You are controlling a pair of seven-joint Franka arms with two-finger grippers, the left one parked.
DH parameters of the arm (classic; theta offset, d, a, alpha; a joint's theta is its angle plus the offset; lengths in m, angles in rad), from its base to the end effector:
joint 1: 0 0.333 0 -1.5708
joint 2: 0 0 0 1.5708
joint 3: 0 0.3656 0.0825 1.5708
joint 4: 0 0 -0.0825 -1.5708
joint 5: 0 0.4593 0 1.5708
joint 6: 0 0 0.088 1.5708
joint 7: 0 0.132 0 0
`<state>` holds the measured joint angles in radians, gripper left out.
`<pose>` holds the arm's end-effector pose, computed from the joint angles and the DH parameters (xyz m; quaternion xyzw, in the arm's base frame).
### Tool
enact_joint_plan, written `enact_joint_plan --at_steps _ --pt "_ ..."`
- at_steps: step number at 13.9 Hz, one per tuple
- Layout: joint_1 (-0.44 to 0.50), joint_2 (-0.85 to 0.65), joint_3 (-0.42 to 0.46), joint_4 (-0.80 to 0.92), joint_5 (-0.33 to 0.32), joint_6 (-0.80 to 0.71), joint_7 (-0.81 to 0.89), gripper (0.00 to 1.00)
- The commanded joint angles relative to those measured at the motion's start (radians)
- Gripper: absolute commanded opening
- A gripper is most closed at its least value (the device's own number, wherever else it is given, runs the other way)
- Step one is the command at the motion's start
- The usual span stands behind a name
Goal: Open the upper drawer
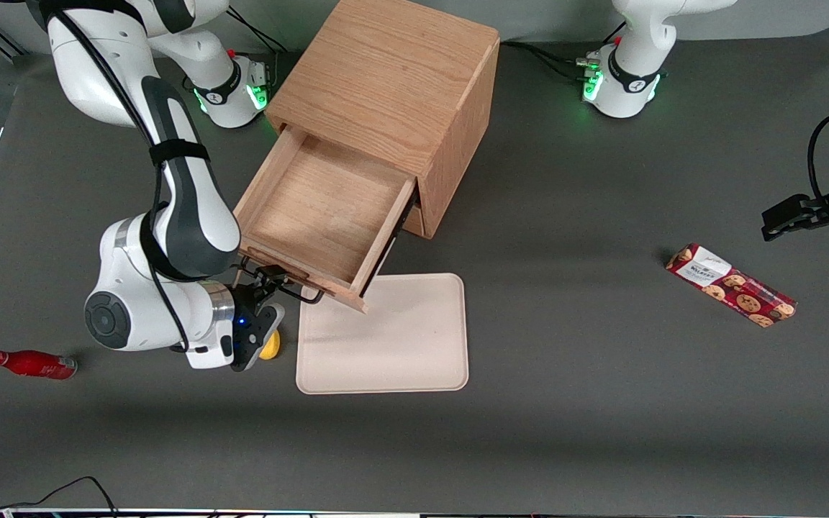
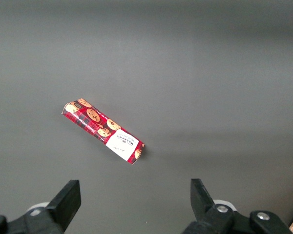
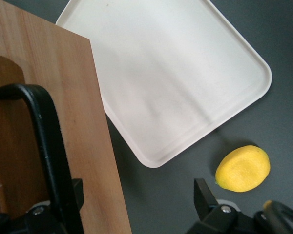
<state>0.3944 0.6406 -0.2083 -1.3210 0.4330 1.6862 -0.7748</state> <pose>0.7618 0.2289 0.3394 -0.8880 -0.4168 0.0808 0.1764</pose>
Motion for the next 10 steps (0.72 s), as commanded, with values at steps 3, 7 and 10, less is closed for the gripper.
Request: enact_joint_plan --at_steps 3,7,10 --pt "-0.058 0.036 0.053 0.055 0.000 -0.016 -0.026 1.00" --pt "-0.060 0.040 0.056 0.060 0.000 -0.016 -0.024 1.00" --pt "-0.049 0.005 0.058 0.060 -0.007 -0.019 -0.021 1.00"
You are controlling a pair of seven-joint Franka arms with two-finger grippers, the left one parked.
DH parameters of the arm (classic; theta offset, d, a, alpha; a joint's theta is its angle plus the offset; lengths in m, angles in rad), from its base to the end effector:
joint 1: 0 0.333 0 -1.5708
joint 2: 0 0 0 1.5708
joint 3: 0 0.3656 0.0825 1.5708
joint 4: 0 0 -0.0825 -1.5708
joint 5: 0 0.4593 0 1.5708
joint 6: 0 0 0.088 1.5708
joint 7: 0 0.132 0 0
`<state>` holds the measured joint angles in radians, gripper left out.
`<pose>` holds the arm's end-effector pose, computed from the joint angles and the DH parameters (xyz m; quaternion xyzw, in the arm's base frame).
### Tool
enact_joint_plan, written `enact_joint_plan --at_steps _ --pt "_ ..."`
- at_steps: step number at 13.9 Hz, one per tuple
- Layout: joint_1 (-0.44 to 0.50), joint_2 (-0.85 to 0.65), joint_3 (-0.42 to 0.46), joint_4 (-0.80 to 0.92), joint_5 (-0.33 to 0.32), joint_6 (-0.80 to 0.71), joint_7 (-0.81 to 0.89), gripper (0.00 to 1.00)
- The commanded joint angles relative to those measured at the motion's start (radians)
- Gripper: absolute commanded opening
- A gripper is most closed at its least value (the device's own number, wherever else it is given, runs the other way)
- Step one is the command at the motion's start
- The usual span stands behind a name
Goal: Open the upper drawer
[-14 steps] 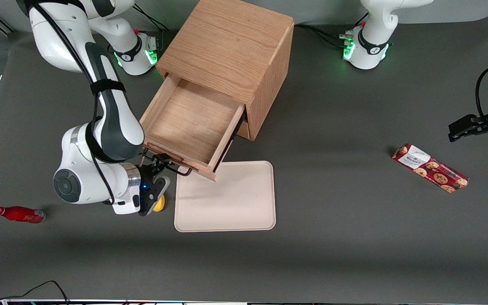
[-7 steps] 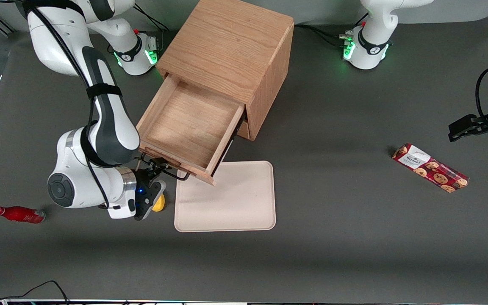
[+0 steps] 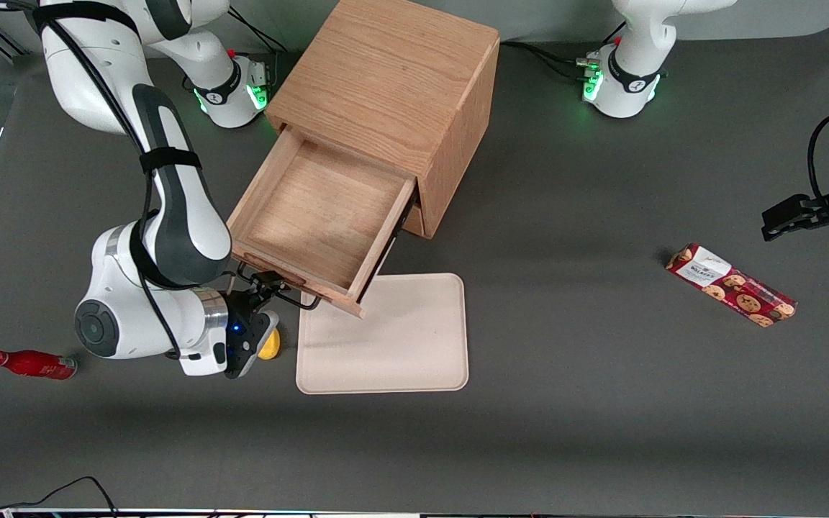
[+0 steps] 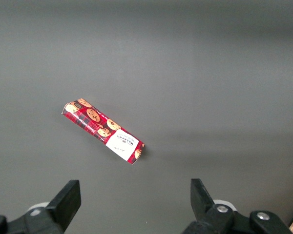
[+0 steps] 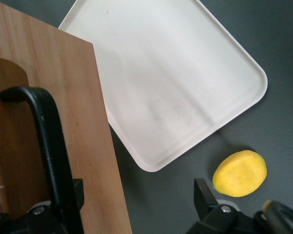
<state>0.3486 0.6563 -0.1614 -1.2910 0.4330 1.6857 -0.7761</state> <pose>0.7702 0.2255 0.3403 -0.8865 -0.4166 0.0729 0.1879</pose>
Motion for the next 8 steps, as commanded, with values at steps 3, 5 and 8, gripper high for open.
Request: enact_joint_plan --at_steps 3,5,8 --pt "0.004 -0.059 0.011 0.032 -0.011 -0.041 -0.017 1.00" --pt "0.004 -0.089 0.011 0.033 -0.011 -0.063 -0.017 1.00" --pt "0.007 -0.168 0.013 0.033 -0.075 -0.072 -0.009 1.00"
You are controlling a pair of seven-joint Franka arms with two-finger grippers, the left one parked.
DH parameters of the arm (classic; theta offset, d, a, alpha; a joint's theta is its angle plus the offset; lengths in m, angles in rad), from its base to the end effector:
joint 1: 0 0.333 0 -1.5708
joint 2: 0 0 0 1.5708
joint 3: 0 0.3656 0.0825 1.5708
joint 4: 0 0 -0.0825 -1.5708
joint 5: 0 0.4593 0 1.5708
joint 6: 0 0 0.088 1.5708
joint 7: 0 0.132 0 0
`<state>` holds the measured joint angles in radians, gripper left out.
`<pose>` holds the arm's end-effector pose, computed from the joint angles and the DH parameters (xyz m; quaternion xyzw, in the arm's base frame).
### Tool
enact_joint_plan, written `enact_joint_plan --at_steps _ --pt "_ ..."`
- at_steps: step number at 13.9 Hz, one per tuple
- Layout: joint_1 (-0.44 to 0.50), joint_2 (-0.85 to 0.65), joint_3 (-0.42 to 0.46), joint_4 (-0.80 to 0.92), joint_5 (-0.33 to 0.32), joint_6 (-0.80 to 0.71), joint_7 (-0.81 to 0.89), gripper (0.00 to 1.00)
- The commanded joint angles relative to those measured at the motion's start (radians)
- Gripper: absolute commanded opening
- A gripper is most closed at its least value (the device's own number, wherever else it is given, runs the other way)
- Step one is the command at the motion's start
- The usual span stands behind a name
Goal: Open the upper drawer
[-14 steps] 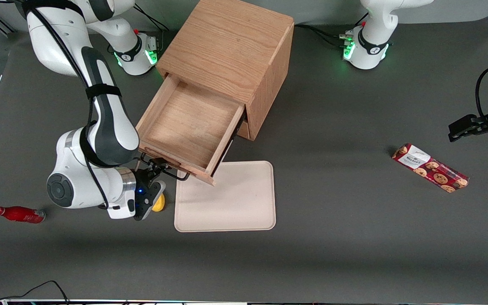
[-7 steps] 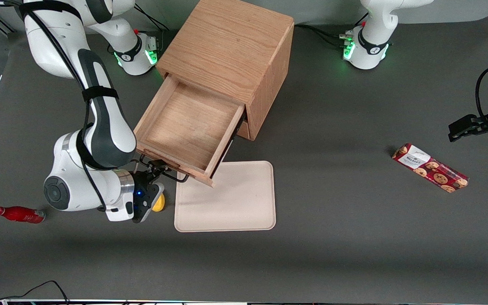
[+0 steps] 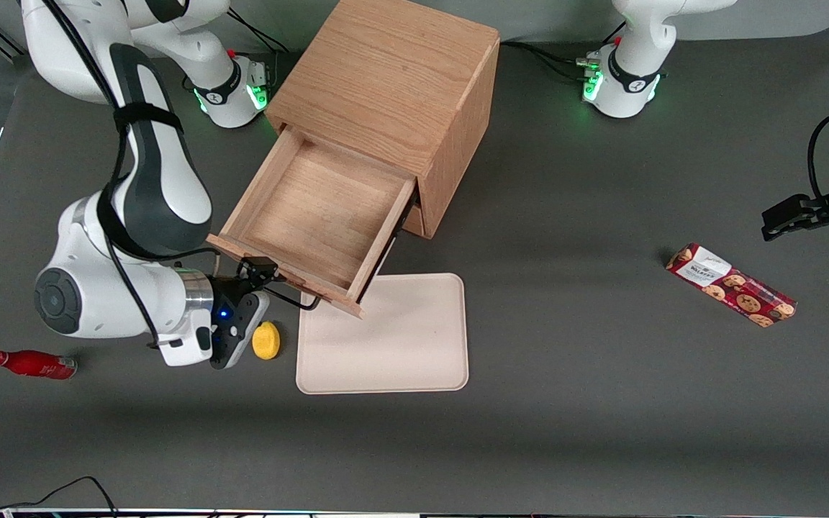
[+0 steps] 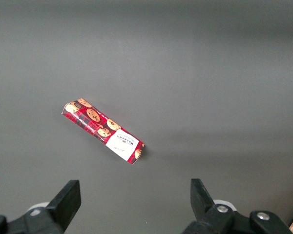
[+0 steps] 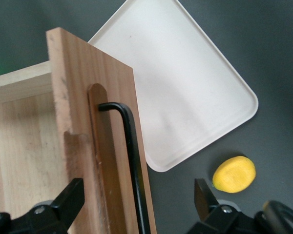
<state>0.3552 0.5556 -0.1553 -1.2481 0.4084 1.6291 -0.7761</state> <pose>0.7617 0.2333 0.4390 -0.8784 -0.4426 0.0345 0.1769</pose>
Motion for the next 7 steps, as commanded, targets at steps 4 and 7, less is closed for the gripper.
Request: enact_joint_plan --at_steps 4,7 --pt "0.010 -0.233 -0.007 -0.072 -0.128 -0.119 0.143 1.00" --pt "0.021 -0.379 0.002 -0.163 -0.313 -0.161 0.453 1.00"
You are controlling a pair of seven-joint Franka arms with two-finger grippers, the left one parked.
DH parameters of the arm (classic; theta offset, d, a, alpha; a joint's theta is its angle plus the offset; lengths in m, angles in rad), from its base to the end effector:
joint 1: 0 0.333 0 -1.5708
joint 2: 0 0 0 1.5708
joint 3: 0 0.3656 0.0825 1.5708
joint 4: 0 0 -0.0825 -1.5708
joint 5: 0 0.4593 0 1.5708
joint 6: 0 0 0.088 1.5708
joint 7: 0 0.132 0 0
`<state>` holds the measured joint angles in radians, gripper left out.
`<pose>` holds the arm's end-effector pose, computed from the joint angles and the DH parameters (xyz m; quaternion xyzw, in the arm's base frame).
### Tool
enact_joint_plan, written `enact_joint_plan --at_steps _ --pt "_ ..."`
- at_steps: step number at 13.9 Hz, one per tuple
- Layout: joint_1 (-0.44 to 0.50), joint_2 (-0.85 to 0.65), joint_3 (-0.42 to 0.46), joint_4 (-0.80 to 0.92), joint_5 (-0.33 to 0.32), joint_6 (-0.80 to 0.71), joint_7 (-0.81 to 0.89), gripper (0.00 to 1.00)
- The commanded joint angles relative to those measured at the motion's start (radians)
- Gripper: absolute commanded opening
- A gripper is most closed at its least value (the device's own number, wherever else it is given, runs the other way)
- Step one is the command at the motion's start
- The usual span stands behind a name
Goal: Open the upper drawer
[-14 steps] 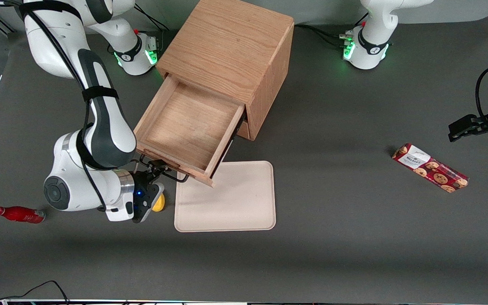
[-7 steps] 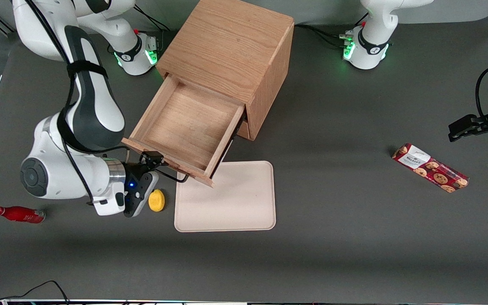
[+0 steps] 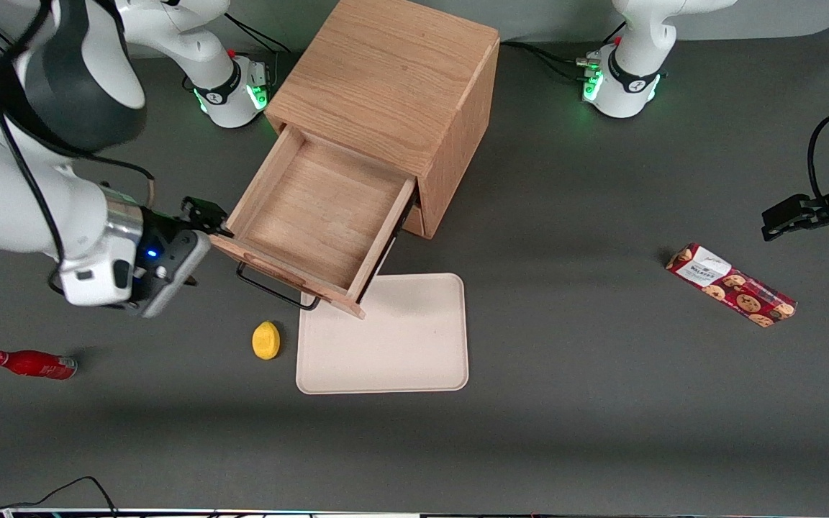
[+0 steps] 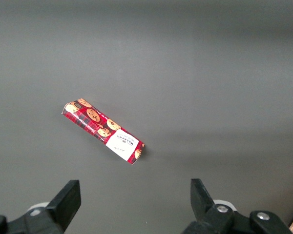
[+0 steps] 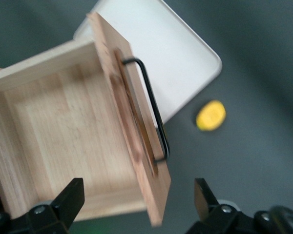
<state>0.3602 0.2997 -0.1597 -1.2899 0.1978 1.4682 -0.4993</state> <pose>0.6944 0.1869 0.5938 -0.9329 -0.3473 0.0471 0.0830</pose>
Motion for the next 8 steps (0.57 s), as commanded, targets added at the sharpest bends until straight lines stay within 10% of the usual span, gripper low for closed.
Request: enact_joint_plan --at_steps 1,8 --pt "0.013 -0.169 0.006 -0.164 -0.136 -0.002 0.226 1.00" --pt "-0.104 -0.408 -0.040 -0.497 -0.265 0.187 0.284 1.00"
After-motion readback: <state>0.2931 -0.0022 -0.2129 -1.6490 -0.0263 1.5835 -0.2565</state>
